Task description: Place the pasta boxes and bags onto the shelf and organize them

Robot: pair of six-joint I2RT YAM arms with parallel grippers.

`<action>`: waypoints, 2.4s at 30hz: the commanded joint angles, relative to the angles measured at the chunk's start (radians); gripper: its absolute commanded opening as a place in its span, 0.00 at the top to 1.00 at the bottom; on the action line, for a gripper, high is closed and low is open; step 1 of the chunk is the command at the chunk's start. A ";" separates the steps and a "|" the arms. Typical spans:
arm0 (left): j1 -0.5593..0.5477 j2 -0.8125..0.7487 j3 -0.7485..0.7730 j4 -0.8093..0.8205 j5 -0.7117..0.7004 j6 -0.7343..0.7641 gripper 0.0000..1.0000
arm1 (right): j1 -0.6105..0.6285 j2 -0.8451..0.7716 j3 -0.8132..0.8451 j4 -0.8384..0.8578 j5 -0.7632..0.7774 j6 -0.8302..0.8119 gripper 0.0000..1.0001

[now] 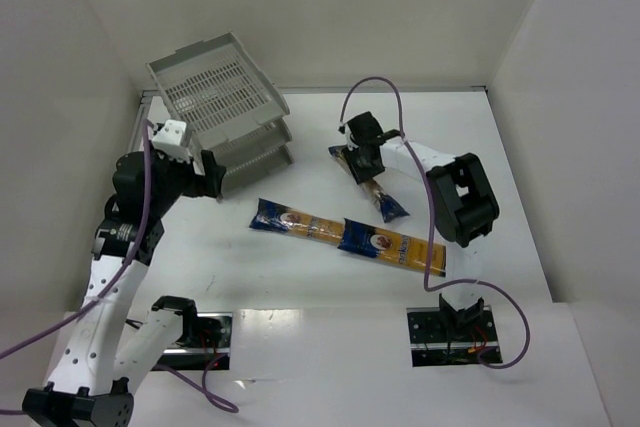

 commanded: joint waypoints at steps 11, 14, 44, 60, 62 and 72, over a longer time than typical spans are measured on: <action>0.007 0.040 0.106 -0.209 -0.066 0.397 0.08 | -0.018 -0.160 0.055 0.175 -0.167 0.222 1.00; 0.007 0.030 0.106 -0.209 -0.113 0.397 0.08 | -0.030 -0.211 0.030 0.187 -0.189 0.247 1.00; 0.007 0.002 0.066 -0.169 -0.067 0.344 0.05 | -0.059 0.019 0.044 0.077 0.003 0.343 0.03; 0.007 -0.007 0.046 -0.151 -0.038 0.325 0.05 | -0.013 0.030 -0.030 0.081 0.143 0.365 0.07; 0.007 -0.016 0.046 -0.151 -0.047 0.325 0.05 | -0.013 0.041 -0.030 0.072 0.132 0.365 0.18; 0.007 -0.016 0.037 -0.151 -0.047 0.325 0.04 | -0.013 -0.074 -0.035 0.093 0.055 0.340 1.00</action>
